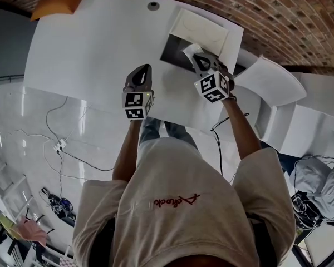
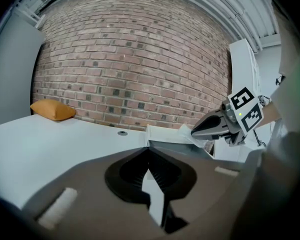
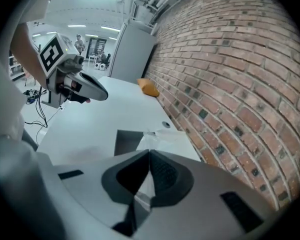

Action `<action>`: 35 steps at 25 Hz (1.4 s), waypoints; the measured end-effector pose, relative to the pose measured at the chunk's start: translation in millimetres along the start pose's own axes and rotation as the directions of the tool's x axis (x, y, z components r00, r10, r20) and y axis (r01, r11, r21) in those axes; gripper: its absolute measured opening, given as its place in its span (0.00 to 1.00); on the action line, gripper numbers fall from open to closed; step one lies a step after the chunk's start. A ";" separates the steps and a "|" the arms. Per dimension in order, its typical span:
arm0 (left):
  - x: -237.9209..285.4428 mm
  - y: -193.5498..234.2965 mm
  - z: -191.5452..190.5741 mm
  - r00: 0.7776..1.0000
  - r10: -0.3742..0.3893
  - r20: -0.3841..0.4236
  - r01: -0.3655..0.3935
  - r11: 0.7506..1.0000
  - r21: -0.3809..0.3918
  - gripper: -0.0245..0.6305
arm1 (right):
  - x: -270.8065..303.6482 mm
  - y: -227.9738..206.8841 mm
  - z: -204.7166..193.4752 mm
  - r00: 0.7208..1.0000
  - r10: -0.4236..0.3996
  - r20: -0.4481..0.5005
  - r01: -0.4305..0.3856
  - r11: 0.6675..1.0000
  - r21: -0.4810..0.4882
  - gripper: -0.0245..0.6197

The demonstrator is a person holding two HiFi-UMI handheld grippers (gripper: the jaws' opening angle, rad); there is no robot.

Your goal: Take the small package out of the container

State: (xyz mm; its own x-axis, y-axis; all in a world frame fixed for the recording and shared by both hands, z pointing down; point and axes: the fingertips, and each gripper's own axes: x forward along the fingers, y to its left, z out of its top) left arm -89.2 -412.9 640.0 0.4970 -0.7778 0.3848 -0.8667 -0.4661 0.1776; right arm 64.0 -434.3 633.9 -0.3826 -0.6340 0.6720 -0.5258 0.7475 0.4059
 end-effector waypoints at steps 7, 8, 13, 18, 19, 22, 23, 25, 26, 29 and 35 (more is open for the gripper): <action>-0.8 -6.5 28.2 0.999 -0.002 0.035 0.001 0.999 0.034 0.05 | -20.2 -12.3 17.0 0.996 -0.060 0.065 0.054 0.994 0.094 0.06; -0.5 -6.6 34.0 0.999 -0.001 0.042 -0.001 0.999 0.042 0.05 | -23.1 -15.9 19.8 0.994 -0.075 0.079 0.065 0.991 0.117 0.06; -2.4 -3.1 65.3 0.996 0.005 0.087 -0.012 0.996 0.083 0.05 | -40.9 -34.4 33.3 0.973 -0.178 0.147 0.140 0.961 0.240 0.06; -6.4 3.5 93.9 0.991 0.020 0.129 -0.035 0.993 0.111 0.05 | -53.5 -46.7 44.4 0.949 -0.249 0.193 0.176 0.927 0.333 0.06; -7.8 3.7 97.8 0.991 0.022 0.135 -0.038 0.993 0.116 0.05 | -56.6 -48.4 45.6 0.944 -0.261 0.199 0.183 0.922 0.341 0.06; -10.6 5.1 112.4 0.988 0.022 0.152 -0.044 0.989 0.141 0.05 | -66.2 -58.0 55.5 0.925 -0.300 0.234 0.197 0.904 0.379 0.05; -10.8 5.8 119.0 0.987 0.022 0.161 -0.047 0.987 0.151 0.05 | -69.9 -63.2 60.8 0.916 -0.314 0.250 0.200 0.897 0.394 0.05; -11.3 6.9 133.9 0.982 0.024 0.186 -0.056 0.985 0.164 0.05 | -77.7 -74.5 68.6 0.897 -0.346 0.275 0.209 0.881 0.424 0.05; -11.8 7.4 141.4 0.980 0.026 0.200 -0.060 0.984 0.169 0.05 | -81.8 -79.2 71.7 0.887 -0.361 0.286 0.214 0.873 0.439 0.05; -13.8 6.7 157.5 0.973 0.025 0.228 -0.068 0.981 0.184 0.05 | -91.8 -85.3 78.3 0.869 -0.391 0.305 0.219 0.854 0.471 0.05; -16.8 2.1 163.7 0.970 0.025 0.244 -0.073 0.979 0.190 0.05 | -100.2 -82.7 79.8 0.850 -0.421 0.318 0.223 0.833 0.505 0.05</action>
State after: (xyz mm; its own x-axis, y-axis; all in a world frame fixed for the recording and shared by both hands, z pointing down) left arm -92.6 -469.8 485.6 0.4707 -0.8683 0.1566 -0.8768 -0.4801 -0.0262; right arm 85.2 -448.4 483.6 -0.3453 -0.9161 0.2037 -0.9077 0.3812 0.1754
